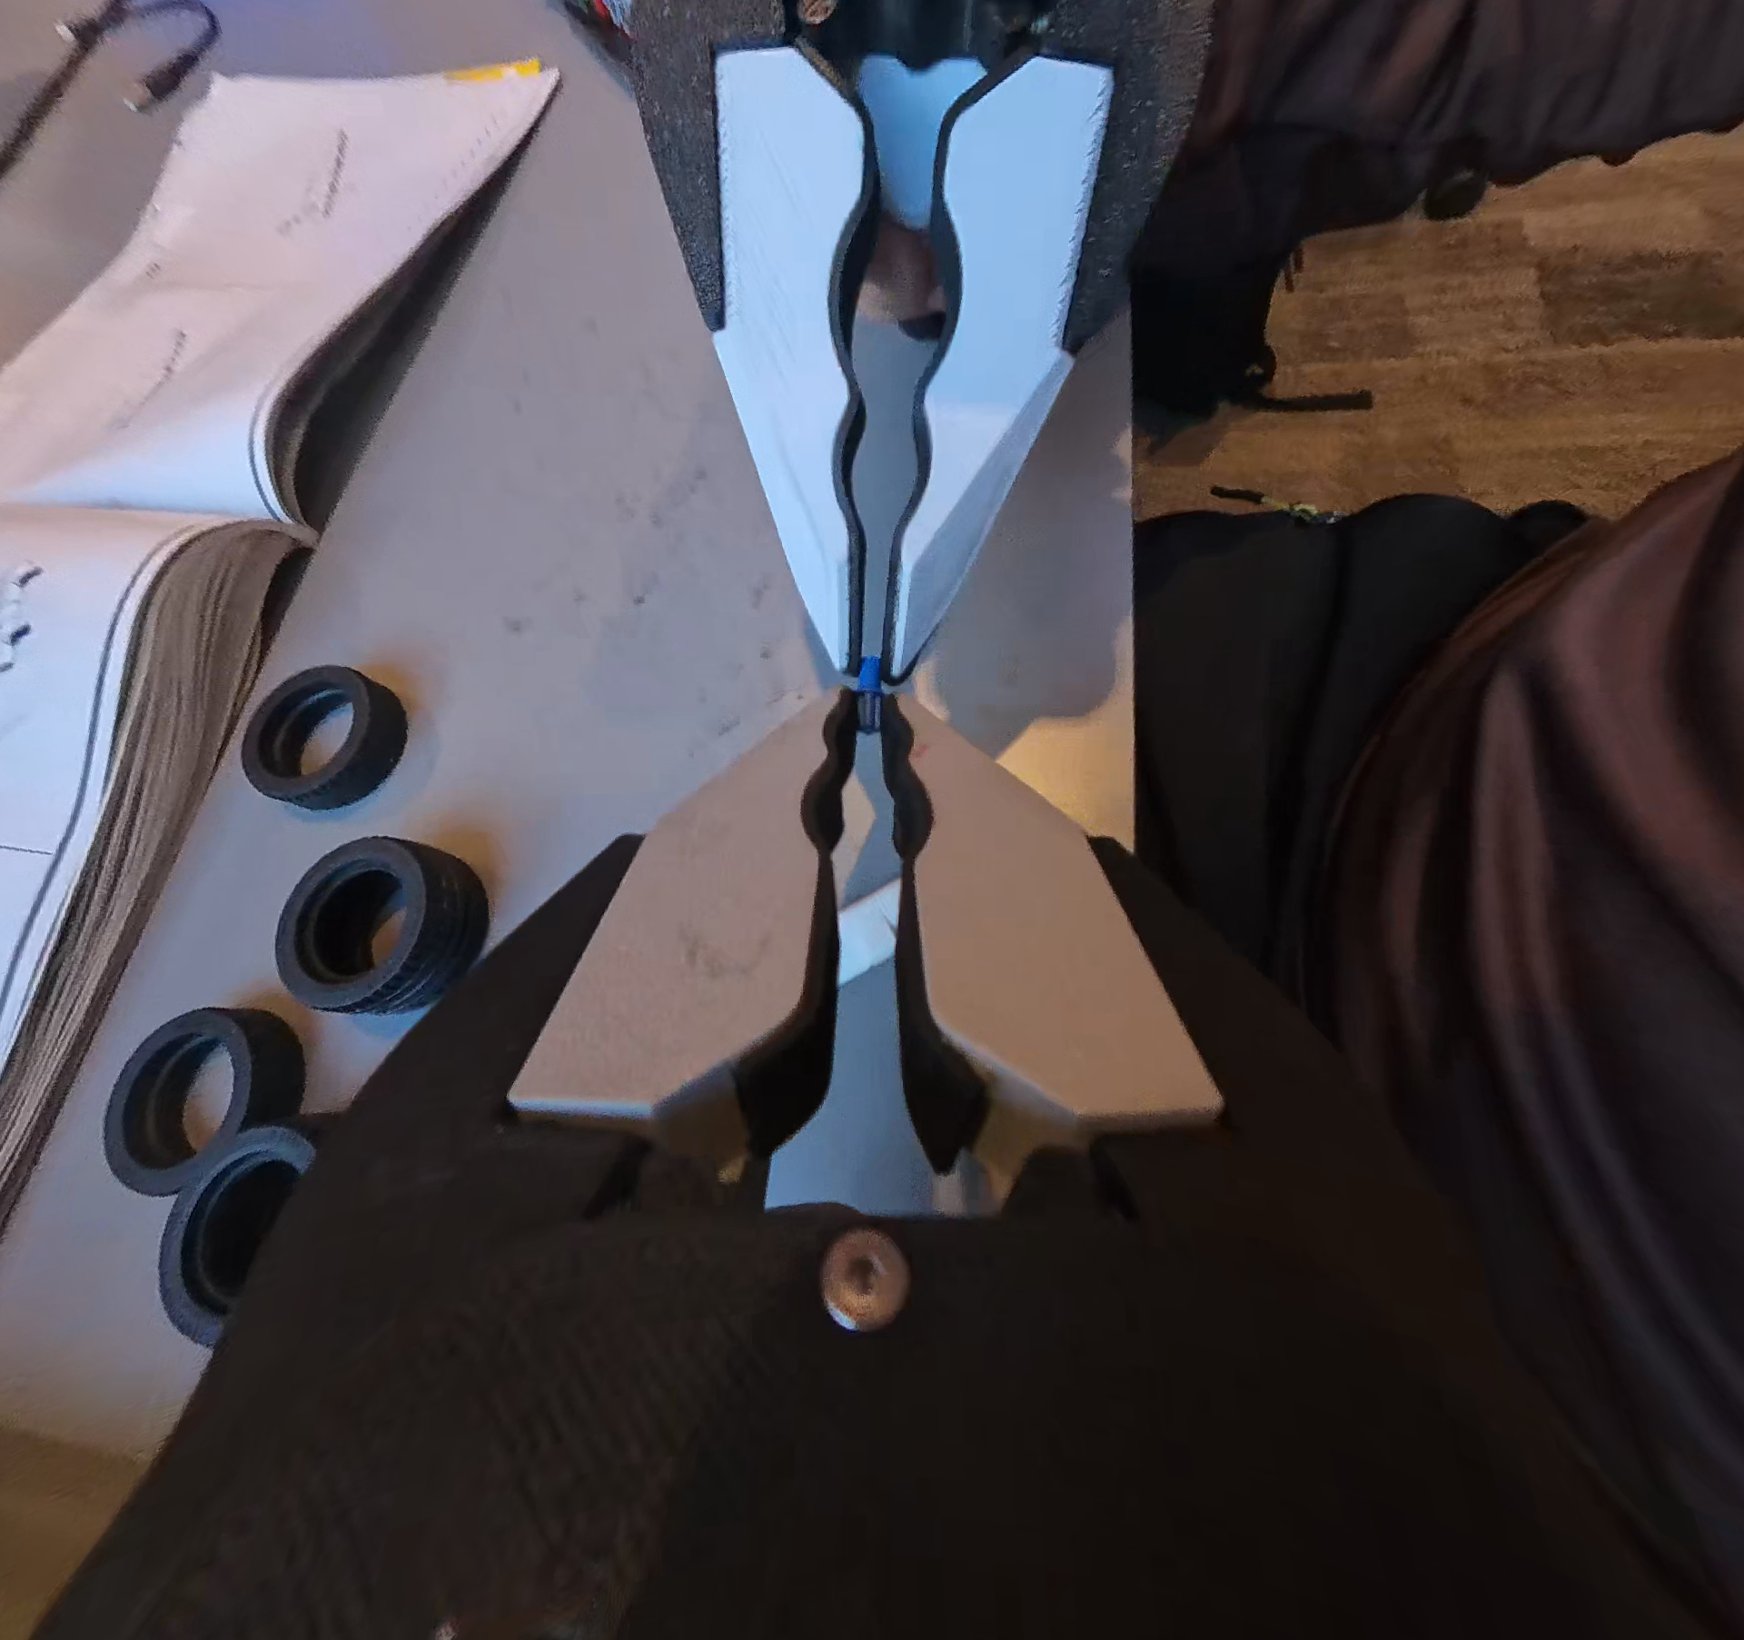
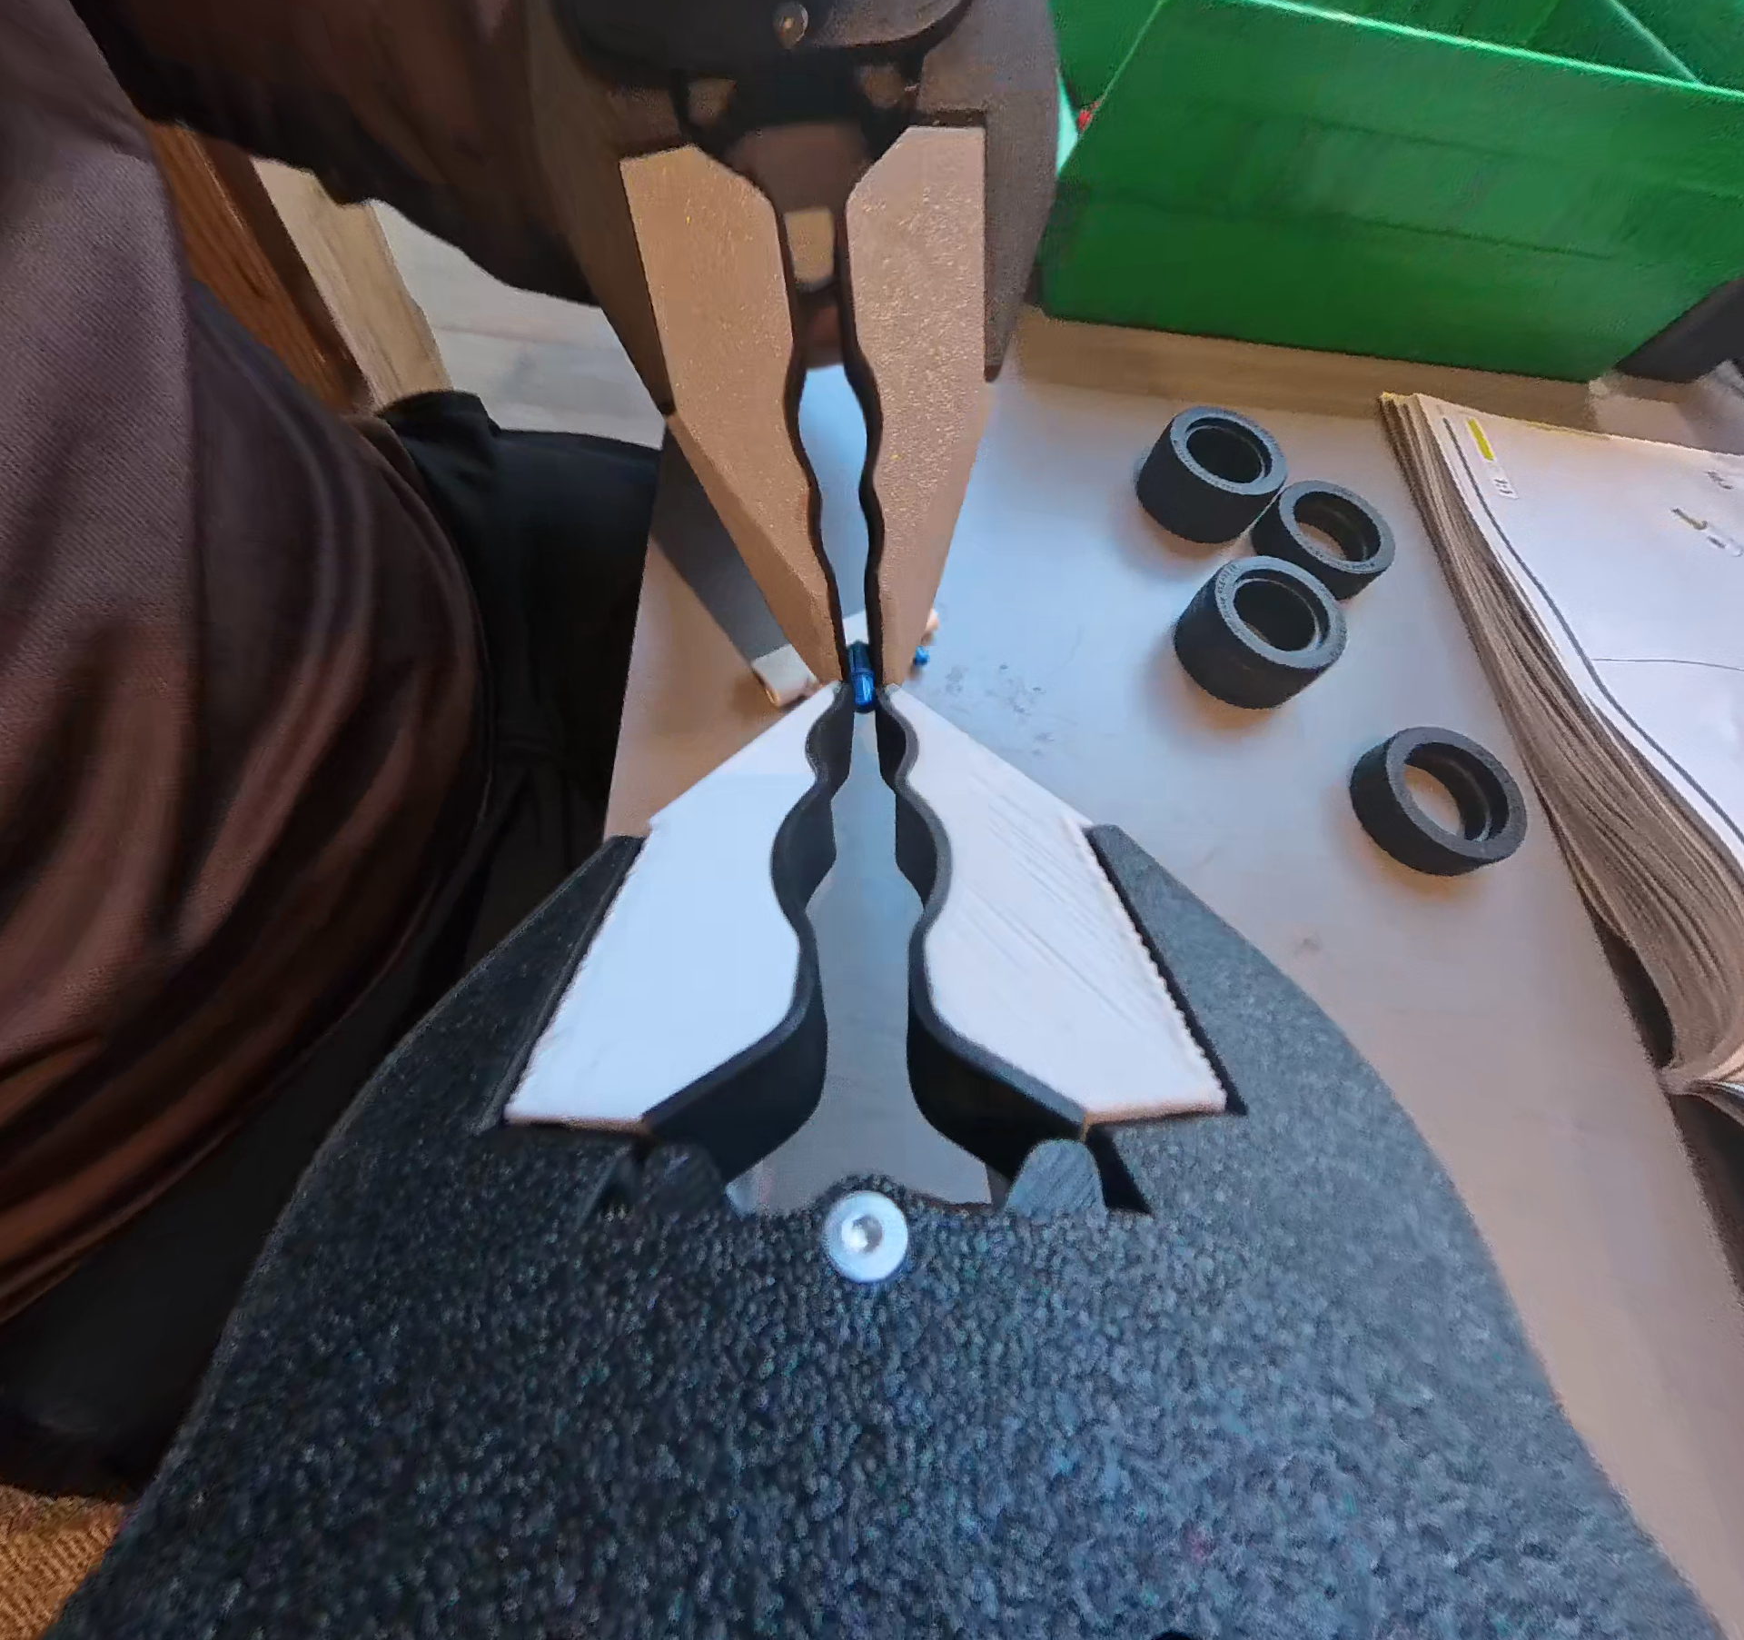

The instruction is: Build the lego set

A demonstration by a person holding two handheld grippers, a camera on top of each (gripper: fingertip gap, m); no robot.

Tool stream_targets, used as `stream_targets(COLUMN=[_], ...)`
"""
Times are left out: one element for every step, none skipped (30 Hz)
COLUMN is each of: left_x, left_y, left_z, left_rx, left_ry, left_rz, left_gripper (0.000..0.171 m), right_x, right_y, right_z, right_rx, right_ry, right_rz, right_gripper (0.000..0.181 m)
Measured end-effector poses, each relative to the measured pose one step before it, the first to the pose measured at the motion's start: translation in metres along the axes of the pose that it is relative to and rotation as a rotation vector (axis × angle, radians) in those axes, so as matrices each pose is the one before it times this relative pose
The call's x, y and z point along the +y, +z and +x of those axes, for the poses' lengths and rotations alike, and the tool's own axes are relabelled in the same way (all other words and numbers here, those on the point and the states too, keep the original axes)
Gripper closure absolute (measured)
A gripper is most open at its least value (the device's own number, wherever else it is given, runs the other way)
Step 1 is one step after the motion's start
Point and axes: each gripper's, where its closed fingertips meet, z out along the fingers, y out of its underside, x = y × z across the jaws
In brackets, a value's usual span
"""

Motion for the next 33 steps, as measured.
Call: stream_targets(left_x=[-0.00139,-0.00043,0.00041,0.00104,0.00136,0.00199,0.00333,0.00449,0.00596,0.00775,0.00914,0.00894,0.0071,0.00542,0.00398,0.002,0.0006,0.00017,-0.00057,-0.00048,-0.00066,-0.0006,-0.00045,-0.00014,0.00008,0.00027,0.00048,-0.00007,-0.00023,-0.00027,-0.00054,-0.00056,-0.00042], left_y=[-0.00054,0.00004,0.00026,0.00049,0.0005,-0.00015,-0.00177,-0.00309,-0.00351,-0.00301,-0.00158,-0.00009,0.00119,0.00215,0.00283,0.00268,0.00056,0.00053,0.00027,0.00011,-0.00014,-0.0002,0.0001,0.00015,-0.0001,-0.0003,-0.00038,-0.00003,0.00017,0.00017,0.00036,0.00045,0.00024], left_z=[0.0009,0.00125,0.00094,-0.00004,0.00016,0.00011,-0.00237,-0.00554,-0.00634,-0.00533,-0.00362,-0.00202,-0.00011,0.00302,0.00326,-0.00033,-0.00184,0.0001,0.00179,0.00208,0.00232,0.00211,0.00099,0.00003,-0.00029,-0.00031,0.00013,0.00062,0.00024,0.00002,0.0002,0.0003,0.00023], left_rx=[-0.0043,0.0028,0.0025,-0.0032,-0.0025,-0.0021,-0.0142,-0.0285,-0.0265,-0.0159,-0.0067,-0.0028,0.002,0.0138,0.0098,-0.0155,-0.029,-0.0123,0.0037,0.0056,0.0076,0.0089,0.0065,0.0109,0.0136,0.0164,0.0192,0.0233,0.0252,0.0216,0.0192,0.0152,0.0125], left_ry=[-0.0019,-0.0088,-0.0098,-0.0081,-0.012,-0.0238,-0.0321,-0.038,-0.049,-0.0545,-0.0506,-0.0401,-0.0298,-0.0146,0.0021,0.0115,0.0146,0.011,-0.0013,0.0079,0.0108,0.0127,0.0117,0.0079,0.0159,0.0188,0.0274,0.0294,0.0248,0.0288,0.0195,0.0213,0.0168], left_rz=[0.01837,0.00937,0.00461,0.00148,-0.00325,-0.00912,-0.02023,-0.02474,-0.03188,-0.04138,-0.04733,-0.04691,-0.03586,-0.02726,-0.02075,-0.00926,-0.00453,-0.01056,-0.00645,-0.00349,0.00034,0.00083,0.00352,0.00587,0.00788,0.00233,-0.00327,0.00204,0.00652,0.00715,0.01051,0.00882,0.00793], left_gripper=[0.169,0.169,0.169,0.169,0.169,0.168,0.165,0.149,0.129,0.115,0.107,0.101,0.098,0.096,0.09,0.088,0.091,0.092,0.094,0.097,0.105,0.114,0.116,0.116,0.115,0.115,0.115,0.115,0.116,0.116,0.116,0.116,0.116], right_x=[-0.00136,-0.00032,0.00044,0.00088,0.00126,0.00136,0.0021,0.00338,0.00473,0.00504,0.00409,0.00257,0.00094,-0.00033,-0.0004,0.00084,0.0019,0.00219,0.00164,0.00059,-0.00036,-0.00071,-0.00051,-0.00018,-0.00027,-0.00072,-0.00063,-0.00015,0.00017,-0.00002,-0.00037,-0.00069,-0.00041], right_y=[-0.00116,-0.00039,0.00016,0.00063,0.00093,0.00128,0.00121,0.00114,0.00121,0.00144,0.00171,0.00173,0.00155,0.00177,0.00219,0.00283,0.00313,0.00296,0.00258,0.00211,0.00151,0.0012,0.00093,0.0009,0.00058,0.00041,0.00037,0.00049,0.00025,0.00022,0.00019,0.00026,0.00056], right_z=[-0.00084,-0.00114,-0.00087,-0.00015,-0.00007,-0.00059,-0.00039,0.00112,0.00133,0.0014,0.00064,0.00018,0.00029,0.00009,-0.00062,-0.001,-0.00041,-0.00028,-0.00083,-0.00039,-0.00057,-0.00162,-0.00173,-0.00149,-0.00188,-0.00181,-0.00198,-0.00122,-0.00028,-0.00011,-0.00028,-0.00076,-0.00107], right_rx=[-0.006,-0.0047,-0.0011,0.0046,0.0032,-0.001,0.0011,0.0099,0.0099,0.0073,0.0022,-0.0028,-0.0015,-0.0022,-0.0071,-0.0101,-0.0057,-0.0026,-0.0039,-0.0003,-0.0012,-0.009,-0.0092,-0.0075,-0.0101,-0.0104,-0.0116,-0.0072,-0.0015,-0.0021,-0.003,-0.0039,-0.0045], right_ry=[0.0106,0.005,-0.0003,-0.0011,0.0029,0.0059,0.0036,-0.0004,0.0012,0.0048,0.006,0.0067,0.0043,0.0009,0.002,0.003,0.0003,-0.0043,-0.0069,-0.0058,-0.0035,-0.0031,-0.0044,-0.0065,-0.0069,-0.0044,-0.003,-0.0035,-0.0022,0.0012,0.0021,0.0017,0.0017], right_rz=[0.0118,0.0039,-0.0017,-0.0042,-0.0066,-0.0081,-0.011,-0.0155,-0.0214,-0.0229,-0.0188,-0.0156,-0.012,-0.0059,-0.006,-0.0147,-0.0222,-0.0234,-0.0198,-0.0123,-0.0054,-0.0026,-0.0023,-0.0029,-0.0015,0.0015,0.001,-0.0012,-0.0021,-0.0004,0.0011,0.0022,-0.0002], right_gripper=[0.177,0.177,0.177,0.177,0.177,0.177,0.177,0.177,0.177,0.178,0.177,0.177,0.177,0.177,0.178,0.178,0.178,0.178,0.178,0.178,0.178,0.178,0.178,0.178,0.178,0.178,0.178,0.178,0.177,0.178,0.178,0.178,0.178])
